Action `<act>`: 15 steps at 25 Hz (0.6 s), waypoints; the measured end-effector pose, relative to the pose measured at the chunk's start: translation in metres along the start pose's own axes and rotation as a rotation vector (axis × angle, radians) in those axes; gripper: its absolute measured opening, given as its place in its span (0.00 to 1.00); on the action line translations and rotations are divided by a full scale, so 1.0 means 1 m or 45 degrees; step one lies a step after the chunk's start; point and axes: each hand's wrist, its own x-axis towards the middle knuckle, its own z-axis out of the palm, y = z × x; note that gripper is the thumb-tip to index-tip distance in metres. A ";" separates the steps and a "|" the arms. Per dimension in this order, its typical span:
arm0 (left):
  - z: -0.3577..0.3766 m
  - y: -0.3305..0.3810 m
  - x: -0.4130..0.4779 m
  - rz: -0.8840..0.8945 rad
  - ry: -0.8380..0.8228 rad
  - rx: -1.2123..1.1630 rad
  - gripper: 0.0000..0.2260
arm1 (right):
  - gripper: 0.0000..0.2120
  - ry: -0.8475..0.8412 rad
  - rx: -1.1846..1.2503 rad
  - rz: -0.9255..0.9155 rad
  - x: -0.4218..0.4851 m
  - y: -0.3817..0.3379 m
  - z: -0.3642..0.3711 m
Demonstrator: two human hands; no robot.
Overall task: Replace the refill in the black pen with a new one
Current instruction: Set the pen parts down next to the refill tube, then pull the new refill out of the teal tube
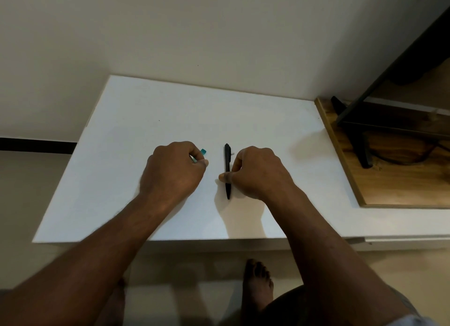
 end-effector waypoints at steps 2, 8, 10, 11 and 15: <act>0.000 -0.001 0.001 -0.007 0.020 0.046 0.06 | 0.22 -0.032 -0.023 -0.010 -0.002 -0.001 0.001; 0.002 -0.010 0.000 0.079 0.029 0.356 0.18 | 0.21 -0.017 -0.107 -0.043 -0.011 -0.010 -0.006; 0.002 -0.012 0.001 0.101 0.038 0.405 0.14 | 0.20 0.013 -0.122 -0.142 -0.019 -0.020 0.002; 0.001 -0.011 0.002 0.101 0.038 0.423 0.12 | 0.19 0.025 -0.127 -0.211 -0.023 -0.026 0.007; -0.005 -0.010 0.002 0.064 0.034 0.458 0.09 | 0.13 -0.052 -0.167 -0.436 -0.036 -0.042 0.025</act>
